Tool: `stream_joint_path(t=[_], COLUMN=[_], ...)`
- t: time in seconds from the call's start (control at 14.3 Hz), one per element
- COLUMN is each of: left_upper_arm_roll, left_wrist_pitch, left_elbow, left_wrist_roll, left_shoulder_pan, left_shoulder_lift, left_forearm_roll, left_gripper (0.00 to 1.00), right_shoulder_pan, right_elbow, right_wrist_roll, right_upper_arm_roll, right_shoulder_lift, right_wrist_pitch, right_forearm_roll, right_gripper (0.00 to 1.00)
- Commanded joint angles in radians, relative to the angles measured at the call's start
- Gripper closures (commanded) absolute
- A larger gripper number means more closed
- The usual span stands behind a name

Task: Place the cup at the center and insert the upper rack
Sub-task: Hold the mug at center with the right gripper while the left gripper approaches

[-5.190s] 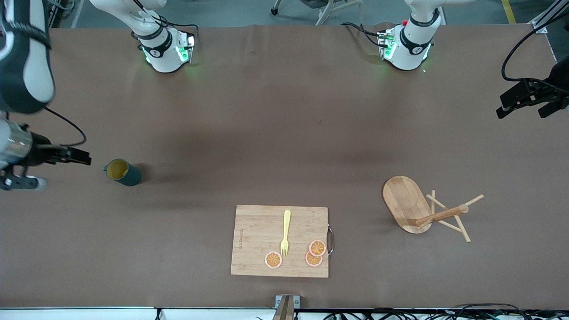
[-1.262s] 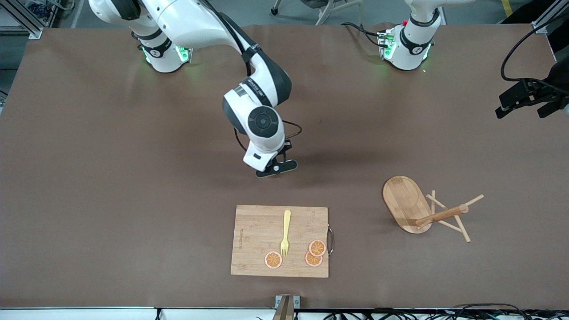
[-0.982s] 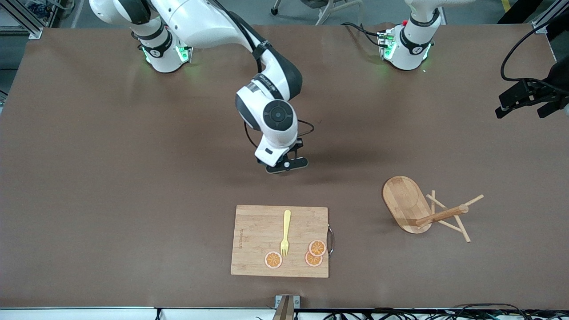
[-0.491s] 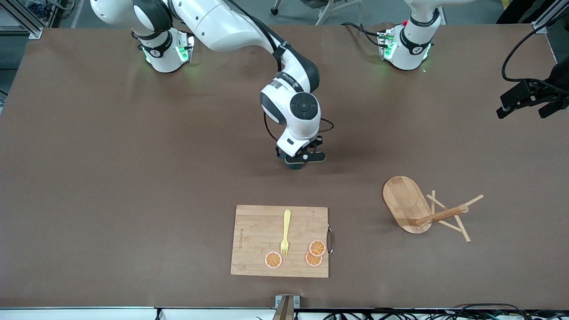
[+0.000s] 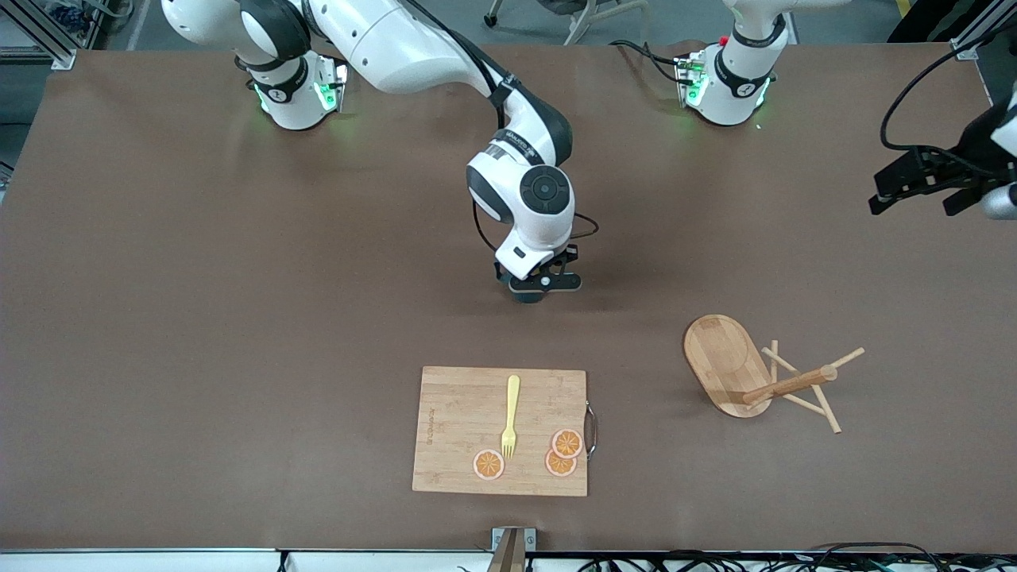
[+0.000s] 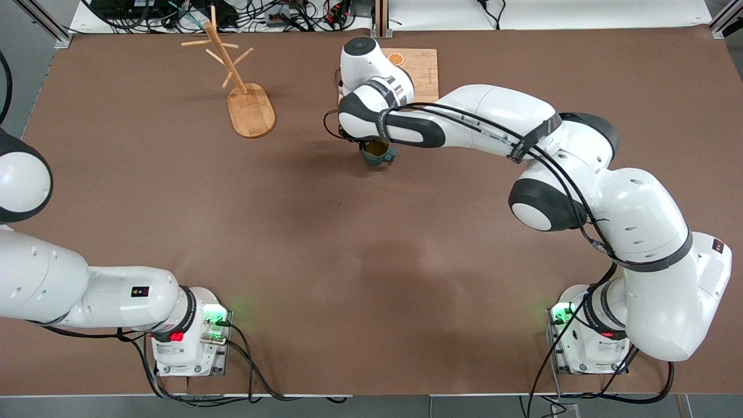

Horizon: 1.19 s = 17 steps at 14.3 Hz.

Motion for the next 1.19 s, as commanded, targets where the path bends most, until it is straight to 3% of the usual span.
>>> stream_joint_path(t=[0.0, 0.49, 0.7, 0.77, 0.84, 0.91, 0.98, 1.12], left_upper_arm_roll=[-0.003, -0.003, -0.003, -0.003, -0.003, -0.003, -0.003, -0.003], left_wrist_pitch=[-0.005, 0.019, 0.065, 0.076, 0.078, 0.078, 0.078, 0.078], left_elbow=[0.005, 0.008, 0.006, 0.006, 0.008, 0.008, 0.008, 0.008], left_wrist_roll=[-0.057, -0.317, -0.421, -0.445, -0.465, -0.475, -0.479, -0.492], left_shoulder_pan=[-0.056, -0.237, -0.311, -0.329, -0.343, -0.351, -0.352, -0.364], left_shoulder_lift=[0.008, 0.067, 0.097, 0.099, 0.100, 0.100, 0.100, 0.100], left_forearm_roll=[0.001, -0.037, -0.037, -0.037, -0.037, -0.037, -0.037, -0.040], left_gripper=[0.00, 0.00, 0.00, 0.00, 0.00, 0.00, 0.00, 0.00], right_shoulder_pan=[0.007, 0.010, 0.010, 0.010, 0.012, 0.015, 0.016, 0.013], right_elbow=[0.020, 0.018, 0.020, 0.020, 0.020, 0.021, 0.021, 0.021], right_wrist_roll=[-0.059, -0.216, -0.215, -0.210, -0.205, -0.183, -0.170, -0.166], right_upper_arm_roll=[-0.008, -0.008, -0.006, -0.002, -0.002, -0.002, -0.002, -0.002], right_shoulder_lift=[0.017, 0.017, 0.017, 0.017, 0.017, 0.016, 0.014, 0.011], right_wrist_pitch=[-0.009, -0.014, -0.012, -0.009, -0.008, -0.005, -0.005, -0.008], right_forearm_roll=[0.012, 0.013, 0.013, 0.013, 0.013, 0.013, 0.013, 0.013], right_gripper=[0.98, 0.98, 0.88, 0.65, 0.30, 0.05, 0.00, 0.00])
